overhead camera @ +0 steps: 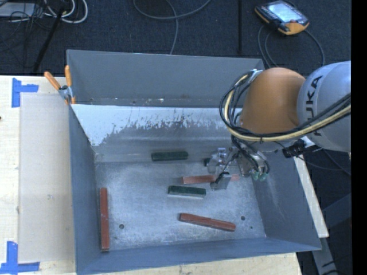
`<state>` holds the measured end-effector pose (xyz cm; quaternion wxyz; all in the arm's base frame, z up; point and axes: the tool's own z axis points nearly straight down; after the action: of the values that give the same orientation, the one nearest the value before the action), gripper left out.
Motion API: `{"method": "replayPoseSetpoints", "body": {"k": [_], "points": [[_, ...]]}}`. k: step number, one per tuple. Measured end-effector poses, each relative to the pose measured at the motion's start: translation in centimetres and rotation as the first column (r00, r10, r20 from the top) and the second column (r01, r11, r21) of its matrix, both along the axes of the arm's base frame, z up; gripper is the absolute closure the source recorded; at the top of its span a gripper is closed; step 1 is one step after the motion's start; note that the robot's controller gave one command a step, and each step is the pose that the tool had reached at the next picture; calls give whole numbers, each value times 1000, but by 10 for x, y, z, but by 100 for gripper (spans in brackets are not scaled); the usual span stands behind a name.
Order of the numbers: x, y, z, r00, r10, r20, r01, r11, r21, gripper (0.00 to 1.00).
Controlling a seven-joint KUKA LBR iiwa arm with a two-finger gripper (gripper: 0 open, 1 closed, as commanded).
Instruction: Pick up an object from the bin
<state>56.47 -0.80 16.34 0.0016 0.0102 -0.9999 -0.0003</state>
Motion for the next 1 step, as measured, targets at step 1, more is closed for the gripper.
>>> {"method": "replayPoseSetpoints", "body": {"k": [1], "points": [[-10,-33,98,1000,0,4,0,1000,0,100]]}}
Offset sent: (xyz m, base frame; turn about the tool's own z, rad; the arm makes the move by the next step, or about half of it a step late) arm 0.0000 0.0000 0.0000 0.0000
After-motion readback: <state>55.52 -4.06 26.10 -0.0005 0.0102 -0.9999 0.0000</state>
